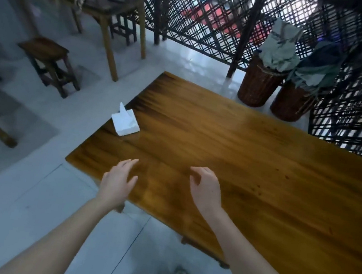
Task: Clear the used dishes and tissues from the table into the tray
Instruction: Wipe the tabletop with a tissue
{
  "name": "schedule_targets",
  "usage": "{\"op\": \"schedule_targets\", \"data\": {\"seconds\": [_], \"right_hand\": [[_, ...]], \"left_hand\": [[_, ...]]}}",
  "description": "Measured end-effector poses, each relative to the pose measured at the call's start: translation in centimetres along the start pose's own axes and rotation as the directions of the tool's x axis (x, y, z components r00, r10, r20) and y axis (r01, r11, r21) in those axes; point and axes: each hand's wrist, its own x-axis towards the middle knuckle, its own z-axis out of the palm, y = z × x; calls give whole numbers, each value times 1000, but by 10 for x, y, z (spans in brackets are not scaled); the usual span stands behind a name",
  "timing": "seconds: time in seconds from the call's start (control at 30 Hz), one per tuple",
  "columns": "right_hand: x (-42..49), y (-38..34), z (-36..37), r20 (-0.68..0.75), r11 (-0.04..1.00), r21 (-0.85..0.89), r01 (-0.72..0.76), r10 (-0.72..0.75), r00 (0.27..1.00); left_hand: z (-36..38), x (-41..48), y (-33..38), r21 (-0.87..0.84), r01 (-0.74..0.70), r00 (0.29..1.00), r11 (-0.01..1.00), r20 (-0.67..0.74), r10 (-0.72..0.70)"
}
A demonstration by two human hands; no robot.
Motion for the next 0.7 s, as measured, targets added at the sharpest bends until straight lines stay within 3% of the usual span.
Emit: {"op": "schedule_targets", "data": {"seconds": [0.4, 0.7], "right_hand": [[111, -104, 103, 138, 993, 34, 112, -116, 984], [221, -159, 186, 278, 999, -22, 36, -28, 960]], "left_hand": [[-49, 54, -114, -45, 154, 986, 987, -52, -156], [-79, 138, -163, -101, 170, 982, 980, -68, -177]]}}
